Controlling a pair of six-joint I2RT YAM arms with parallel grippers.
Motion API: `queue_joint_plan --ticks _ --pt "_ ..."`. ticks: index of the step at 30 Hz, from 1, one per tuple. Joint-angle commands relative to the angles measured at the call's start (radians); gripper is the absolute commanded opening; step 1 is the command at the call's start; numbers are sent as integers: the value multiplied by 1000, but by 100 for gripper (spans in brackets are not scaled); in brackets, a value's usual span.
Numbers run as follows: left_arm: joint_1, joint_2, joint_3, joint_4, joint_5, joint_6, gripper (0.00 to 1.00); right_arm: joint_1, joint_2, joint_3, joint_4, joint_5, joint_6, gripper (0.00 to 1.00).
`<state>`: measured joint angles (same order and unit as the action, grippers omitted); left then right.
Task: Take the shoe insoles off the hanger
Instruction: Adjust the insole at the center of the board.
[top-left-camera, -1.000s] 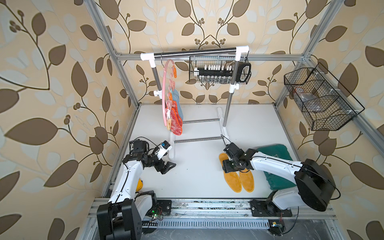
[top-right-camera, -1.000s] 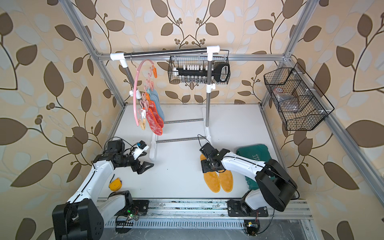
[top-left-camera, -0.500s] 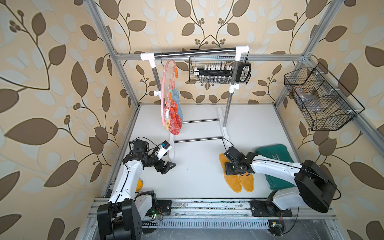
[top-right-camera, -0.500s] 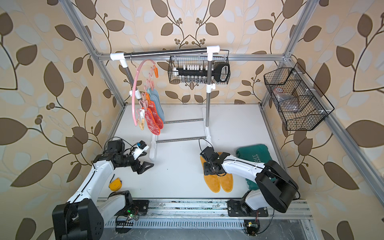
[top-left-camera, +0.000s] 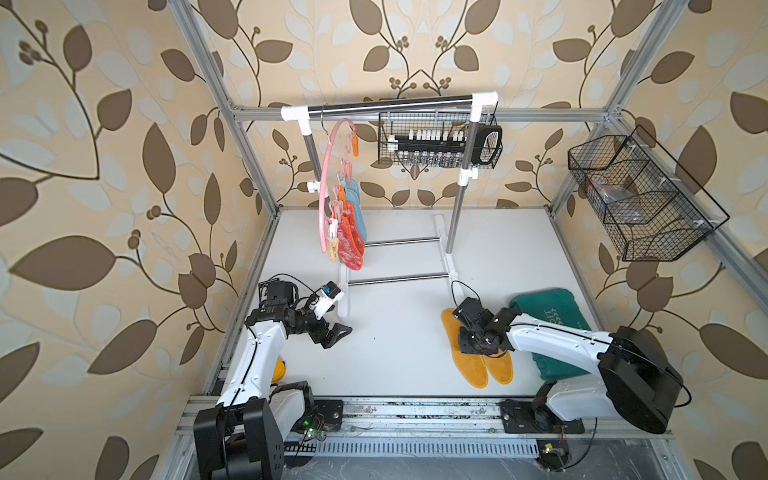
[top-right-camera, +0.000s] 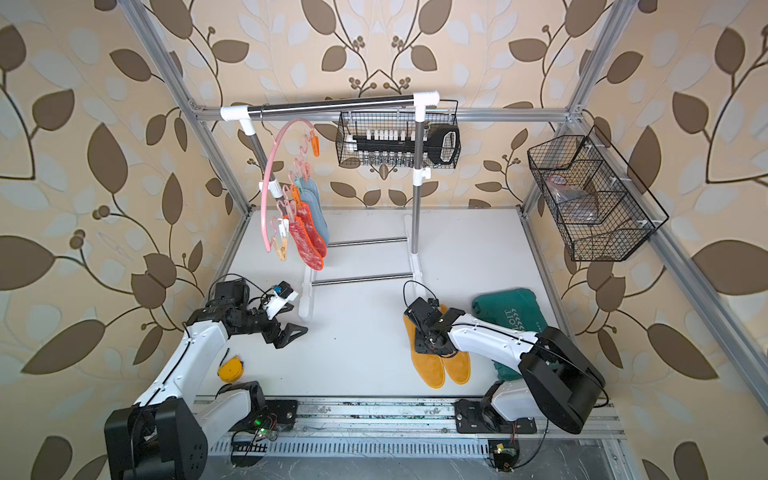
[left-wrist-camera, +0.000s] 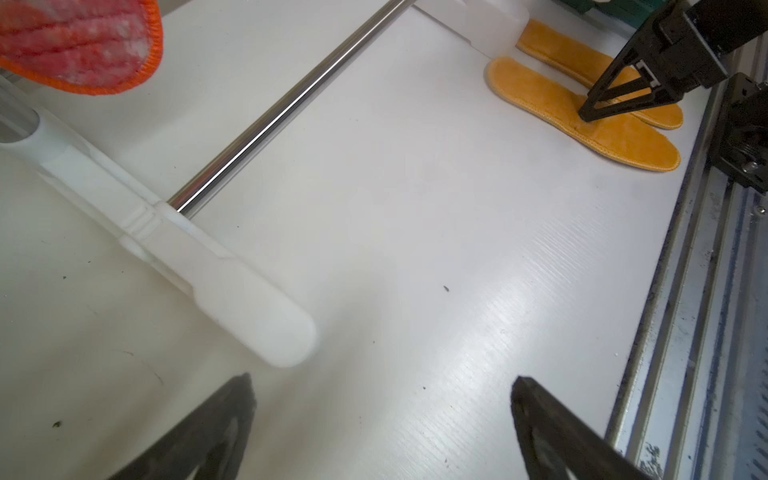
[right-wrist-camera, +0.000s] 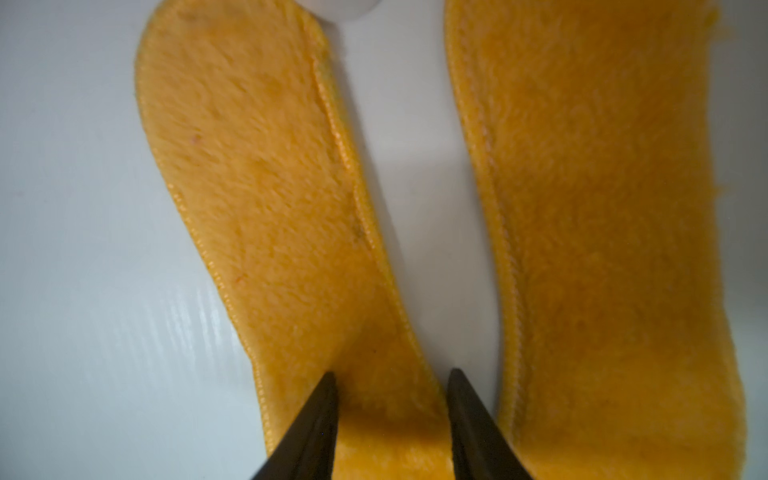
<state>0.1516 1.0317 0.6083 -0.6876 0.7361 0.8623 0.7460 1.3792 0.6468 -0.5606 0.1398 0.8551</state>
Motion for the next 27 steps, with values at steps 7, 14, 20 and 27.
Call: queue_joint_plan --ticks 7,14,20,27 --pt "9 -10 5 -24 39 17 99 5 42 -15 -82 66 111 33" --pt "9 -8 7 -24 39 17 99 18 22 25 -140 126 129 29" --pt "9 -1 11 -27 40 20 99 36 -39 71 -81 60 -20 59" --pt "9 -1 11 -29 41 21 99 35 135 172 -46 65 -158 75"
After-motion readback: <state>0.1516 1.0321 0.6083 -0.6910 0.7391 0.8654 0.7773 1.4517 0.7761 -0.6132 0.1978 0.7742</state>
